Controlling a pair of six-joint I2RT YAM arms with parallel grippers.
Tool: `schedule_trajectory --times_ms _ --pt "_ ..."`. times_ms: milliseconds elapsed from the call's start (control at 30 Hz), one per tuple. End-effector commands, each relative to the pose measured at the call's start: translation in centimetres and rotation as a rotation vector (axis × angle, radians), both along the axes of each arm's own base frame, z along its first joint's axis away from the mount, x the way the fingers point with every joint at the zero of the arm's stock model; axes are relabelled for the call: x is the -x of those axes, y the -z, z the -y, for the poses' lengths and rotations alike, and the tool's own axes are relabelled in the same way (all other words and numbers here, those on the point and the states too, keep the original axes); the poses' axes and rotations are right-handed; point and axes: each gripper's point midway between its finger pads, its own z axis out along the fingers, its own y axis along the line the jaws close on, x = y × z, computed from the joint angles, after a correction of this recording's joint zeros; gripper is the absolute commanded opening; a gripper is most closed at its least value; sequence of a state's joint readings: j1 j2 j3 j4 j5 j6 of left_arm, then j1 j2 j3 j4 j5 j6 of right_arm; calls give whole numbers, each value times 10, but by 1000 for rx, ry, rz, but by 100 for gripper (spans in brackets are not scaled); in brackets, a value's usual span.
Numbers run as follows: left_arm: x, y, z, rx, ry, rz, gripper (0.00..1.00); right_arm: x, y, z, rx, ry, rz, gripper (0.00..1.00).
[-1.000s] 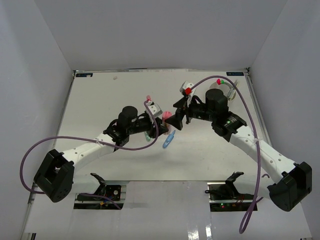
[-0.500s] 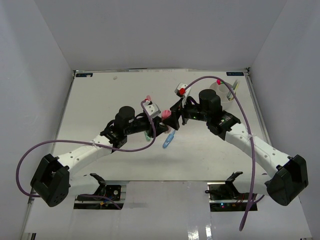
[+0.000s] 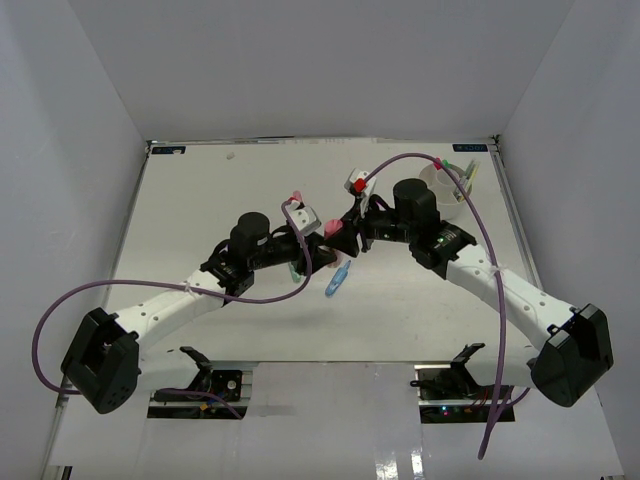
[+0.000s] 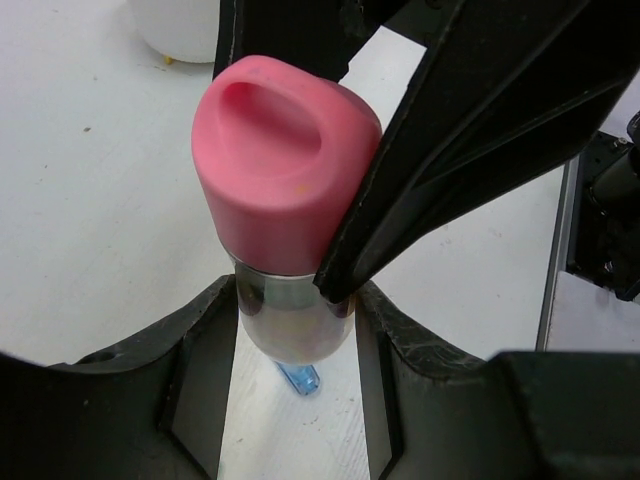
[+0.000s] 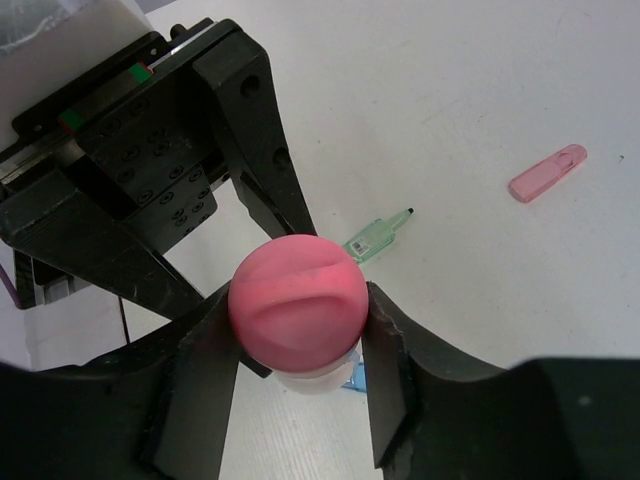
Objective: Sort the stationery into containers
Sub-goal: Place the stationery in the storage box.
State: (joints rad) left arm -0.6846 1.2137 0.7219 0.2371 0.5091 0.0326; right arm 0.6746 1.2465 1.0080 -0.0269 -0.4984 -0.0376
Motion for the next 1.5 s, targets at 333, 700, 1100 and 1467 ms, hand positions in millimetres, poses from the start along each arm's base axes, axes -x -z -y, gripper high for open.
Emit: schedule_trajectory --times_ms 333,700,1100,1467 --pt "-10 -23 1 55 -88 -53 83 -37 -37 26 -29 227 143 8" --pt "-66 -24 -49 -19 -495 -275 98 -149 -71 173 11 891 290 8" --pt "-103 10 -140 -107 -795 -286 98 -237 -92 277 -64 1244 348 8" --pt "-107 14 -154 -137 -865 -255 98 -281 -67 299 -85 1290 281 8"
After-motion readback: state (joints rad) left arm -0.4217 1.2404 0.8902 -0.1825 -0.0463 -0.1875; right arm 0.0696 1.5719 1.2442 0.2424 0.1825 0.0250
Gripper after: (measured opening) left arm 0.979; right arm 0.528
